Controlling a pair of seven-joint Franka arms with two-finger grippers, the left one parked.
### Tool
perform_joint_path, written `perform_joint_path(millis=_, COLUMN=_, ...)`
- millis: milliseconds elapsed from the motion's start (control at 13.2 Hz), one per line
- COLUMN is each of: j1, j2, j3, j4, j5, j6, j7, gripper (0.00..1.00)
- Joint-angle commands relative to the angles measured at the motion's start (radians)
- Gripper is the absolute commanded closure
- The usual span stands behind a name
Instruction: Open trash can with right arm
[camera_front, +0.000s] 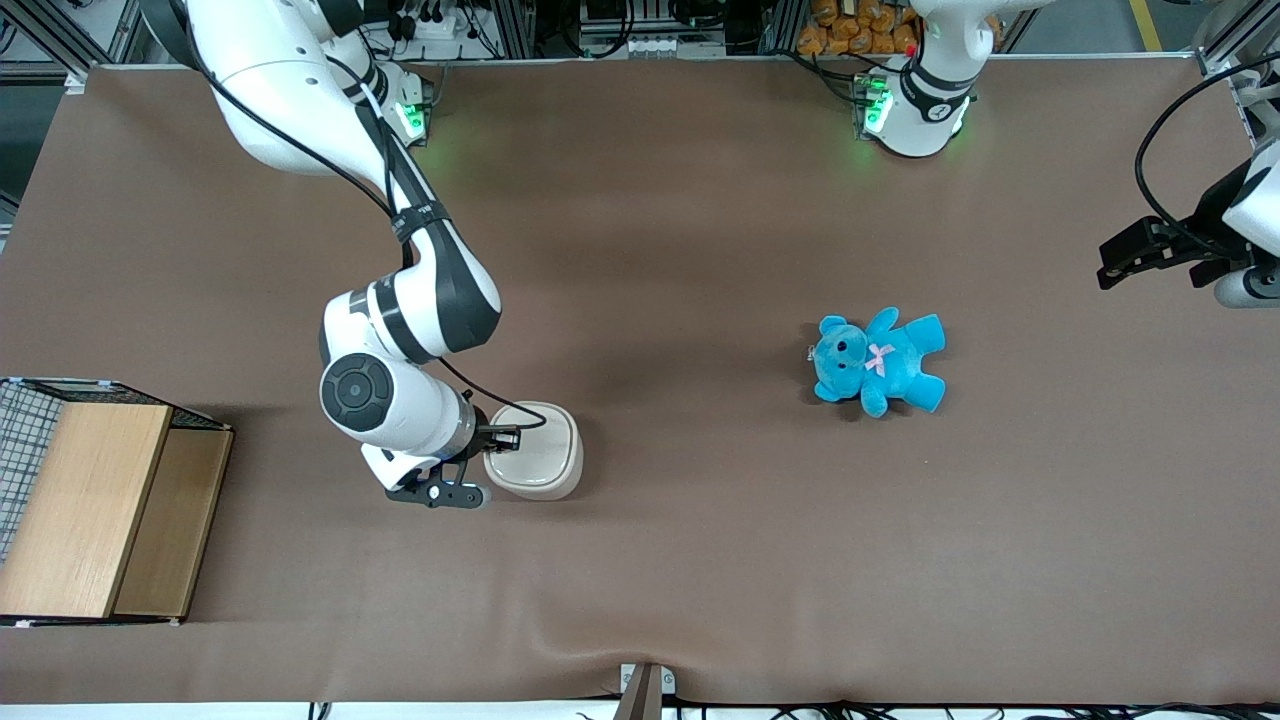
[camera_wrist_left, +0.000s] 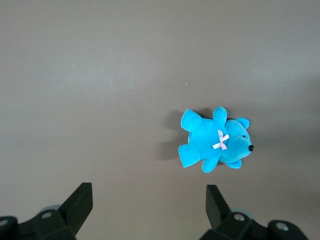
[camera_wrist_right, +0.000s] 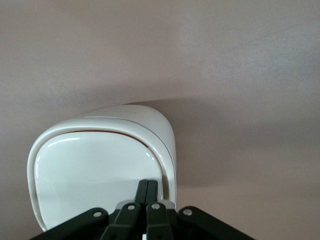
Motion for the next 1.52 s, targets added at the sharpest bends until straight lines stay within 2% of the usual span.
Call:
perform_joint_path(millis=0, j1=0.0, j2=0.001, j3=-0.001, j4=0.082, j5=0.049, j6=-0.09, j7=0.045, gripper=1.0)
perform_joint_path(millis=152, j1=-0.003, j2=0.002, j3=-0.001, j4=0.143, j5=0.095, j6=-0.137, j7=0.064, gripper=1.0)
perform_joint_path(millis=607, j1=0.006, j2=-0.016, j3=0.002, j4=0.199, j5=0.228, j6=-0.15, j7=0.149, gripper=1.0)
perform_joint_path(millis=683, j1=0.005, j2=-0.03, j3=0.001, j4=0.199, j5=0.23, j6=-0.172, j7=0.15, gripper=0.93)
perform_joint_path(millis=759, j1=0.003, j2=-0.045, j3=-0.004, j4=0.197, j5=0.229, j6=-0.199, j7=0.15, gripper=0.01)
perform_joint_path(millis=986, j1=-0.007, j2=-0.126, j3=-0.015, j4=0.185, j5=0.215, j6=-0.23, j7=0.133, gripper=0.0)
perform_joint_path(millis=1062, j1=-0.018, j2=-0.137, j3=-0.025, j4=0.185, j5=0.21, j6=-0.291, j7=0.131, gripper=0.0)
perform_joint_path(millis=1290, j1=-0.105, j2=-0.179, j3=-0.038, j4=0.185, j5=0.201, j6=-0.415, j7=0.056, gripper=0.0)
perform_joint_path(millis=1441, j1=-0.136, j2=-0.206, j3=-0.057, j4=0.185, j5=0.119, j6=-0.509, j7=0.004, gripper=0.0)
